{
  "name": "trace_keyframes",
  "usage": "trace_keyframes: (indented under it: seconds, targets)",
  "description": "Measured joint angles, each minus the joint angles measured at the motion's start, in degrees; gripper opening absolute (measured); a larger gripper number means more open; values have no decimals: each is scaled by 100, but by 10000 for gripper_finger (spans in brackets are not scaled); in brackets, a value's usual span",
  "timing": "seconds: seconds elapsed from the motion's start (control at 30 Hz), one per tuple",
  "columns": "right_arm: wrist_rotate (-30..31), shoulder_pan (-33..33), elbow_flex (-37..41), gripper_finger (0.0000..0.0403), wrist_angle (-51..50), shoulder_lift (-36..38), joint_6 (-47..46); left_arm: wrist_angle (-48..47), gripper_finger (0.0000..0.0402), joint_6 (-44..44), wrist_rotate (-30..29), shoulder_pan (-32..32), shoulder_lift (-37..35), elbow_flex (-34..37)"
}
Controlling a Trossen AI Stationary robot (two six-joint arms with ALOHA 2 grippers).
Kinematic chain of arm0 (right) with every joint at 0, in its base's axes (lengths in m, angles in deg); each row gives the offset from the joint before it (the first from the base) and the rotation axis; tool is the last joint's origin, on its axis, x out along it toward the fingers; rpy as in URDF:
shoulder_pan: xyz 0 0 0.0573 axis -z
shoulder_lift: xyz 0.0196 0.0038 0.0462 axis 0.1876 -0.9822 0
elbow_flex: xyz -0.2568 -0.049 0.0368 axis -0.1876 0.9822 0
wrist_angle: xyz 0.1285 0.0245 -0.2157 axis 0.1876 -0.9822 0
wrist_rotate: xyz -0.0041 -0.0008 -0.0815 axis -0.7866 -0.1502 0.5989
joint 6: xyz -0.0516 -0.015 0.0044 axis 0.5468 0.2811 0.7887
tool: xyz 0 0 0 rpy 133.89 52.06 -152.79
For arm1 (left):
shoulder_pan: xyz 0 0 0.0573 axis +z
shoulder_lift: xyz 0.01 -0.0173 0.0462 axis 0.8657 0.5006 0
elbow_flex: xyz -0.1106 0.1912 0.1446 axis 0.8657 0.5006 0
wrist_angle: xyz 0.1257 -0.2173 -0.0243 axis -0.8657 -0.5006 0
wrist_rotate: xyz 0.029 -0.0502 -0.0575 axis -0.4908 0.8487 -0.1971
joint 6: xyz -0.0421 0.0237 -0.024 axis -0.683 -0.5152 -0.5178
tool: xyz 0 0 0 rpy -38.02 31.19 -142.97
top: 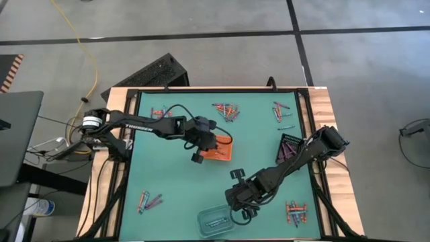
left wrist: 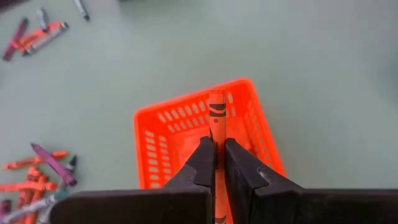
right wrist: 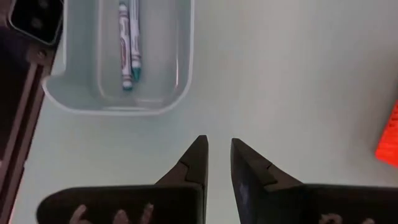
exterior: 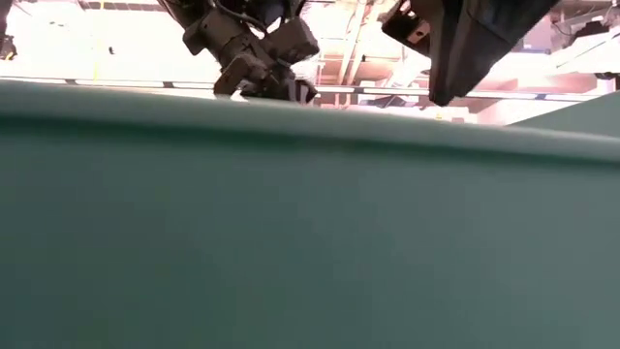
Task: Sort crayons
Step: Put the orange crayon into the orange bin
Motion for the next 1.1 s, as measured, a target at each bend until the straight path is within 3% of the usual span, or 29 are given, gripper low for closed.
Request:
trace_keyframes:
  seconds: [0.6,1.1]
  targets:
    - [2,24,-6,62,1203,0,-9,-179,0,10,126,164,466,13]
    - [1,24,-4,62,1477,-2,-9,-129,0,-30,118,162,466,13]
